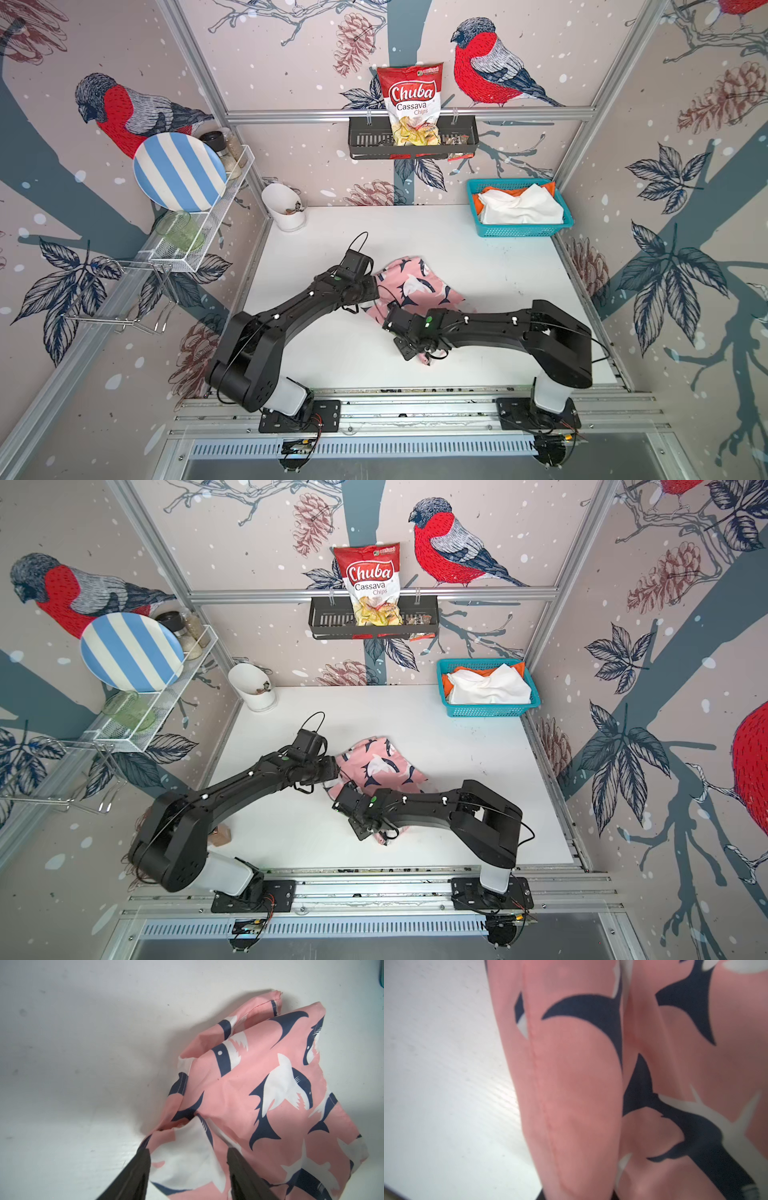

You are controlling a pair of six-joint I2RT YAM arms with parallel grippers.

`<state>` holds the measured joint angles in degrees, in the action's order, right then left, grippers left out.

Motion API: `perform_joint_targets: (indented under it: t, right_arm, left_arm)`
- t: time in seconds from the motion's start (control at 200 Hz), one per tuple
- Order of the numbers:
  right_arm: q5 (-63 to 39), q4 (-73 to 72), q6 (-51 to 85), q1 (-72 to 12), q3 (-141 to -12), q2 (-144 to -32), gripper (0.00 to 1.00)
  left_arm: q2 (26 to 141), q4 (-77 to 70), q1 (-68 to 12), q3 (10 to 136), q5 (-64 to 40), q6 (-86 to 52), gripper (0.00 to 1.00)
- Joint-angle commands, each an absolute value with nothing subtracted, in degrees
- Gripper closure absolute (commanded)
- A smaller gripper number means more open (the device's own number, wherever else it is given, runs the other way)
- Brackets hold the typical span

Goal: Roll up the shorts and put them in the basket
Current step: Roll the shorts at the center of the board.

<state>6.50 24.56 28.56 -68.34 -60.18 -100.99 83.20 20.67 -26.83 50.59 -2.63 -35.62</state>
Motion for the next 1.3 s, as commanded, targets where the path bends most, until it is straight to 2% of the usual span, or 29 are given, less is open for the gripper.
perform_joint_targets:
  t: [0.0,0.11,0.36,0.425,0.515,0.585,0.69,0.87,1.045,1.296]
  right_arm:
    - [-18.54,7.86,33.78,-62.68,-53.13,-98.11,0.84]
    - [-30.27,-3.18,39.93,-56.54,-45.16,-97.12,0.85]
    - [-41.00,-12.77,44.56,-48.57,-36.21,-98.06,0.84]
    - [-41.49,-12.00,43.90,-47.61,-35.62,-98.58,0.83]
    - [-40.03,-9.11,42.49,-47.27,-35.62,-98.21,0.80]
    - [-38.60,-7.25,42.17,-47.28,-35.75,-96.98,0.73]
    - [-31.41,1.70,39.49,-47.86,-38.26,-93.88,0.59]
    - [-13.30,19.66,35.61,-51.68,-46.21,-88.29,0.37]
    - [9.64,36.82,34.76,-61.03,-59.91,-90.41,0.33]
    - [21.73,44.06,34.88,-69.93,-72.34,-101.41,0.32]
  left_arm:
    - [79.97,23.56,-26.45,49.42,-1.97,-35.42,0.36]
    - [79.45,23.57,-27.17,49.65,-3.78,-35.64,0.35]
    - [86.01,21.17,-30.04,53.72,-4.99,-35.27,0.36]
    - [89.52,20.33,-30.01,55.65,-4.69,-34.68,0.41]
    - [93.82,18.76,-30.03,56.82,-4.03,-33.47,0.58]
    - [96.75,18.81,-29.74,58.99,-4.17,-32.98,0.67]
    - [98.93,18.40,-29.69,59.33,-4.97,-32.58,0.71]
    - [101.04,18.45,-29.70,59.63,-6.14,-32.06,0.72]
    - [101.76,18.81,-29.71,59.74,-6.77,-31.75,0.72]
    - [101.98,18.81,-29.70,60.12,-7.36,-31.67,0.71]
